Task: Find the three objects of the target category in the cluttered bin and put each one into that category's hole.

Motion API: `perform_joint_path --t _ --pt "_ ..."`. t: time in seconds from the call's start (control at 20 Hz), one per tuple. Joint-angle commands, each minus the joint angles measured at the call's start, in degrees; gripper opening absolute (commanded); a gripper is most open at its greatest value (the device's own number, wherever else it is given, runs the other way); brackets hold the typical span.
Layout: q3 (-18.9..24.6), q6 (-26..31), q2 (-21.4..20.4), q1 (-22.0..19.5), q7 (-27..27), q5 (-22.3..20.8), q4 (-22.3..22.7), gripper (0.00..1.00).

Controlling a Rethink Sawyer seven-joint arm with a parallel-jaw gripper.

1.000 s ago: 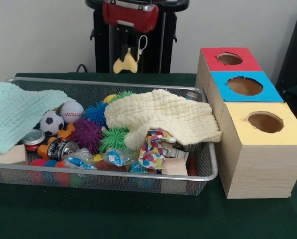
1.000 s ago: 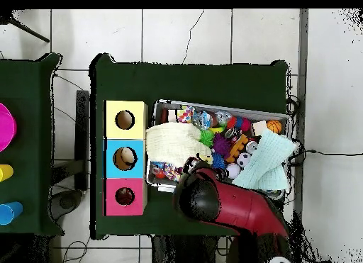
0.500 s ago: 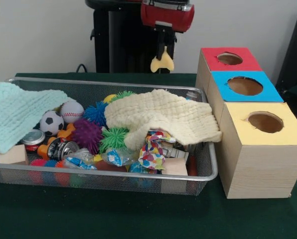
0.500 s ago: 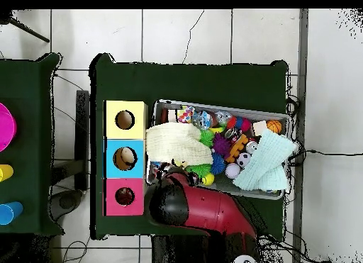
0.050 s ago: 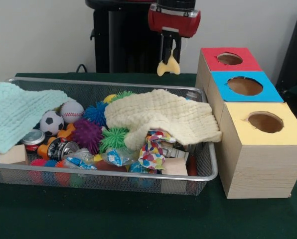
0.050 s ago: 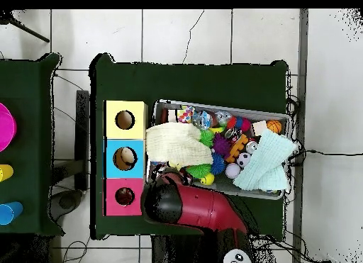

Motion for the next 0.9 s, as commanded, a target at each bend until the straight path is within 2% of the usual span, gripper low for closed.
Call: perform_joint_path --t 0.05,0.25,0.35,0.55,0.9 --pt "-2.5 3.0 -0.4 2.3 14.0 3.7 4.8 0.00" --pt "-11.0 12.4 -5.1 12.3 19.5 4.4 2.7 0.00" --pt "-13.5 14.6 -7.0 15.8 20.9 4.6 1.9 0.00" --pt "-13.9 10.0 -8.3 19.4 22.5 7.4 6.6 0.00" --pt "-15.4 4.2 -5.1 24.8 25.4 10.8 10.6 0.00"
